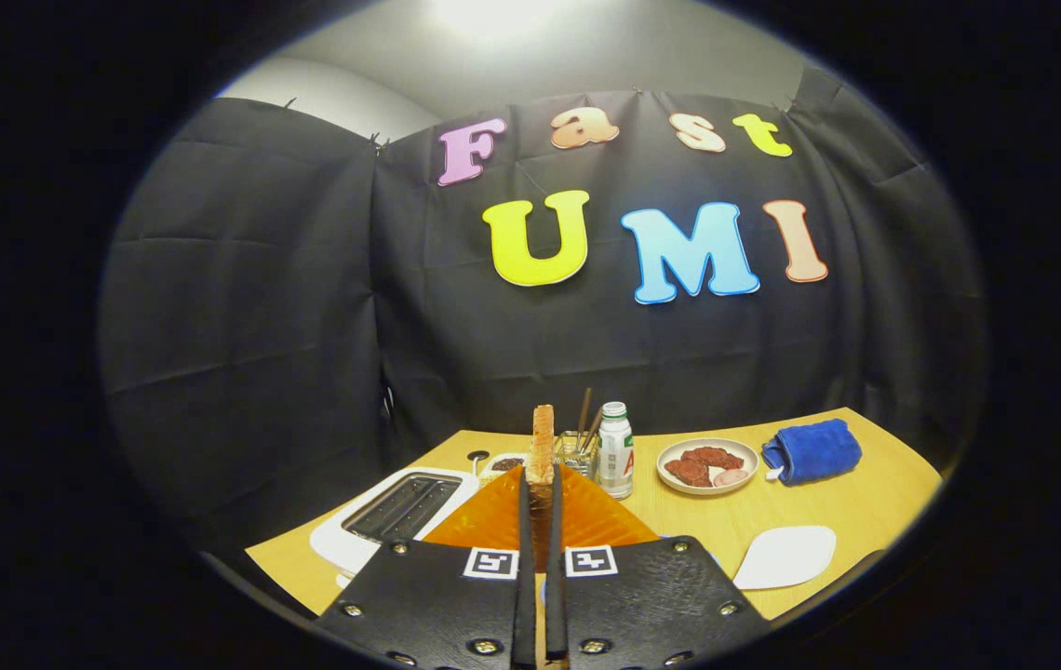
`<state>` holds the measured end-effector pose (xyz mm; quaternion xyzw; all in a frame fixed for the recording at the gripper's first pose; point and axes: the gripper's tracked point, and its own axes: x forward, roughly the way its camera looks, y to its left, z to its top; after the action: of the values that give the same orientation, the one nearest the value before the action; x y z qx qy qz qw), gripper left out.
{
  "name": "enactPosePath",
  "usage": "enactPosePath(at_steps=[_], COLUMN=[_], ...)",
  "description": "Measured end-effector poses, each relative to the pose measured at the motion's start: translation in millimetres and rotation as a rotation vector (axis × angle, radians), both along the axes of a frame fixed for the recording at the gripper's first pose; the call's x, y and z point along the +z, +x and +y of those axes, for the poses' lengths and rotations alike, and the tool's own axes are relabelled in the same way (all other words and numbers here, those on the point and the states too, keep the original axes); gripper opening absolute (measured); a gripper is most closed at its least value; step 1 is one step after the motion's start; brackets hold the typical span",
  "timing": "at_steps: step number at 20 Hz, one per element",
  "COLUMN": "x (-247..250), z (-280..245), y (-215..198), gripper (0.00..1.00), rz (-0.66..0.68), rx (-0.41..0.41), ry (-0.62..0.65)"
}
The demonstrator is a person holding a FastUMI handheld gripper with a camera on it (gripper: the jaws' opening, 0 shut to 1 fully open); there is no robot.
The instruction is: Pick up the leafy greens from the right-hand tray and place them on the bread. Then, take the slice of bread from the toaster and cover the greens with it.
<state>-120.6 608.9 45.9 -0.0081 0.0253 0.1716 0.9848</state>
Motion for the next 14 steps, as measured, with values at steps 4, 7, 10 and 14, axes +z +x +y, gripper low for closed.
enactPosePath(at_steps=[4,7,10,14], x=[-31.4,-48.4,-58.0,-69.0], z=[-11.5,-22.1,-32.5,-34.5], y=[9.4,13.4,18.3,19.5], gripper=[0.04,0.04,0.04,0.04], rz=[0.061,0.108,0.125,0.143], rx=[-0.009,-0.015,-0.043,-0.041], ry=[-0.018,-0.007,-0.020,-0.017])
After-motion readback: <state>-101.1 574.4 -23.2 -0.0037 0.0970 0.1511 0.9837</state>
